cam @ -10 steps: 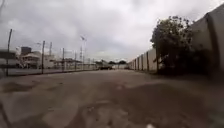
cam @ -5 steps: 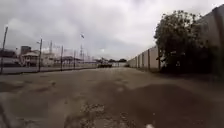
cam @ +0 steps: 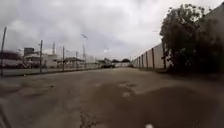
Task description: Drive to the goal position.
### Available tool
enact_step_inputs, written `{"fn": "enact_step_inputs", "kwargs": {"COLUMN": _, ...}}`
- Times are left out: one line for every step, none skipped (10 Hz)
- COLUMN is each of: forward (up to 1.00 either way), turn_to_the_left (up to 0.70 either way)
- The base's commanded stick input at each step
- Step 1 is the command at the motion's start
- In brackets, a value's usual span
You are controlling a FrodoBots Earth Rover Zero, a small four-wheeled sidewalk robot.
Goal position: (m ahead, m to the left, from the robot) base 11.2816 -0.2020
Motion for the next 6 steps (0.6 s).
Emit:
{"fn": "enact_step_inputs", "kwargs": {"forward": 0.85, "turn_to_the_left": 0.0}}
{"fn": "enact_step_inputs", "kwargs": {"forward": 0.85, "turn_to_the_left": 0.0}}
{"fn": "enact_step_inputs", "kwargs": {"forward": 0.85, "turn_to_the_left": 0.0}}
{"fn": "enact_step_inputs", "kwargs": {"forward": 0.85, "turn_to_the_left": 0.0}}
{"fn": "enact_step_inputs", "kwargs": {"forward": 0.85, "turn_to_the_left": 0.0}}
{"fn": "enact_step_inputs", "kwargs": {"forward": 0.85, "turn_to_the_left": 0.0}}
